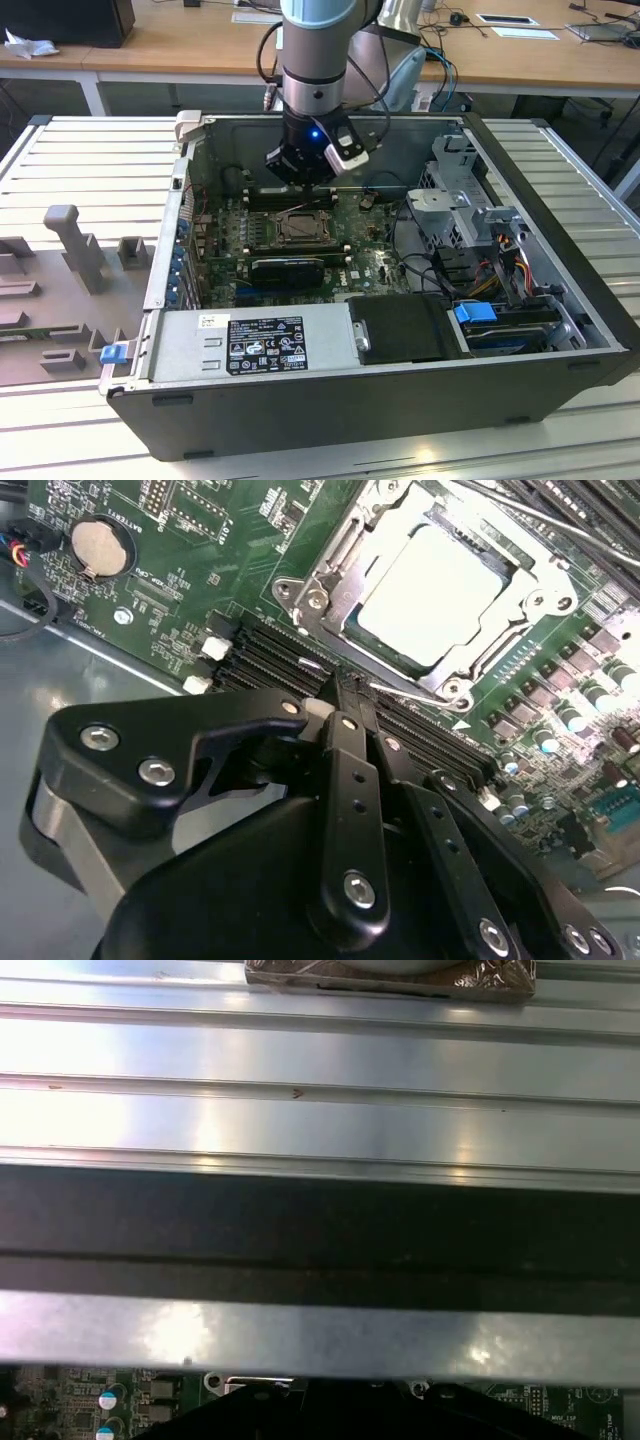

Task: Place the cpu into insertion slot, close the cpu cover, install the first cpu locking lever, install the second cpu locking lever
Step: 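Install the first cpu locking lever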

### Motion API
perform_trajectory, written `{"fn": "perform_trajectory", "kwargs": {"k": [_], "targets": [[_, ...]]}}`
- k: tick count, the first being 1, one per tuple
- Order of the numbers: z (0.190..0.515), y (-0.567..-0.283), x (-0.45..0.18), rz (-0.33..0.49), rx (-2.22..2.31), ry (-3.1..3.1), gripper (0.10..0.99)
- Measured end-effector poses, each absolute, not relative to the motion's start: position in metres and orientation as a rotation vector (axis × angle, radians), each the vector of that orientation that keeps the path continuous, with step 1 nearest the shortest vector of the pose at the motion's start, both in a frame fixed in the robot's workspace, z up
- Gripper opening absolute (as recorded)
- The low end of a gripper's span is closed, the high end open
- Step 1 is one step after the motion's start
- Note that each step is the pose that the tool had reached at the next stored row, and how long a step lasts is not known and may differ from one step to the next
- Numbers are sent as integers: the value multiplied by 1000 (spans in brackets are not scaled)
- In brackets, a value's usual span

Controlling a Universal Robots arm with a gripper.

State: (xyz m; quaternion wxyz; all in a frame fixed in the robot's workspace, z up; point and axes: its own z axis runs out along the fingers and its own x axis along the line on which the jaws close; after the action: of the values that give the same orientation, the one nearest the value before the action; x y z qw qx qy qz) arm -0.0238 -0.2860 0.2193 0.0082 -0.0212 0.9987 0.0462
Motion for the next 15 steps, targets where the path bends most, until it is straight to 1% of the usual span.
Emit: {"fn": "perform_trajectory", "kwargs": {"k": [15], "targets": [[208,-286,-18,144,-57,3123,106]]}}
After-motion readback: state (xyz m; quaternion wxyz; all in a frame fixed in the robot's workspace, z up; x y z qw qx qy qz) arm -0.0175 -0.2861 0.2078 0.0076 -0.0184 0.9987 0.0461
